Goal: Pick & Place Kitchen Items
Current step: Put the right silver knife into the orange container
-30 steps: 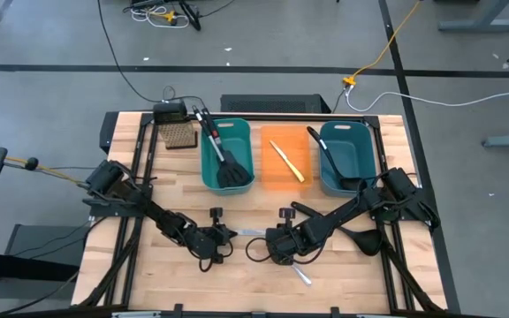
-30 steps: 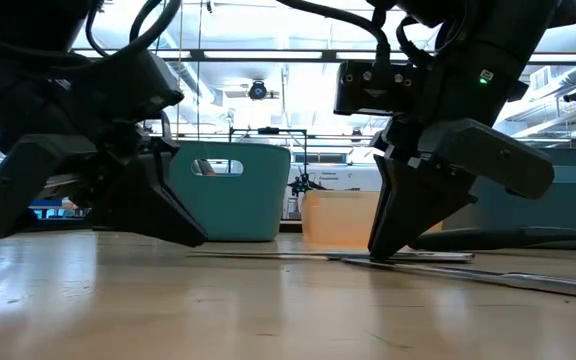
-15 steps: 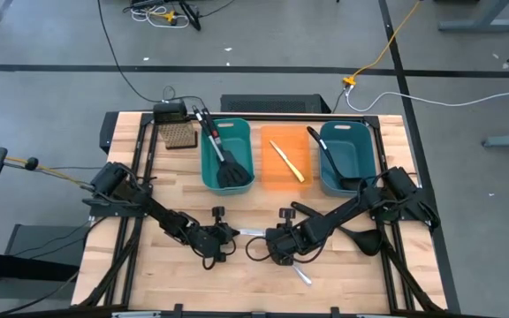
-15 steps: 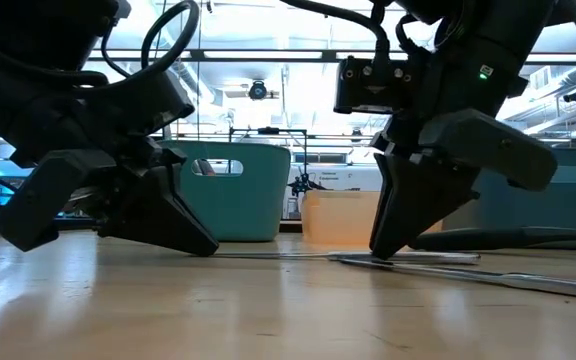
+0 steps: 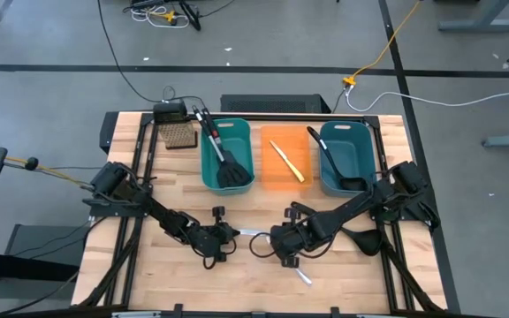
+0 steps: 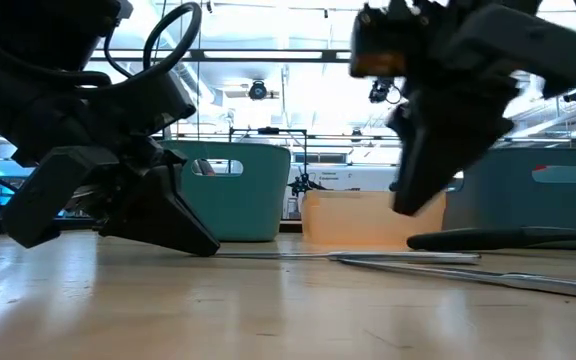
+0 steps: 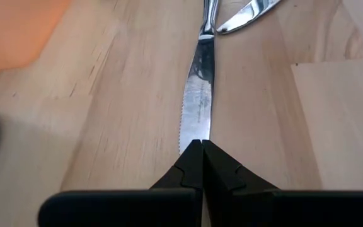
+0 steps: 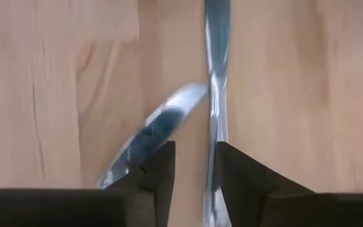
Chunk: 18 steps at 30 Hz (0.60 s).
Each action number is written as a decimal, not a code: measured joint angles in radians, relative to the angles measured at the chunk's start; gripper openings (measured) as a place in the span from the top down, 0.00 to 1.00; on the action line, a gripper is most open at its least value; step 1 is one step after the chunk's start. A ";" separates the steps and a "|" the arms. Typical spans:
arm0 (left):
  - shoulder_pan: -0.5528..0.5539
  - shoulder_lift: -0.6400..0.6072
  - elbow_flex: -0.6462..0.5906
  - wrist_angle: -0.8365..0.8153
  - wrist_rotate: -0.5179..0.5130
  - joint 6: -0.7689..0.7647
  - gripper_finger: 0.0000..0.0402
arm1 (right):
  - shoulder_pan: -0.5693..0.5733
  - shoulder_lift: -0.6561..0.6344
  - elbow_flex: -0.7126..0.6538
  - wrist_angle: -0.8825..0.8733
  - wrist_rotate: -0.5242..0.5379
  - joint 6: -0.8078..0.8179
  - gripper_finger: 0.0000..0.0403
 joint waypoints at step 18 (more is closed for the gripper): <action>0.051 -0.002 -0.059 0.051 0.090 -0.114 1.00 | -0.003 0.000 0.000 -0.152 -0.122 0.089 0.68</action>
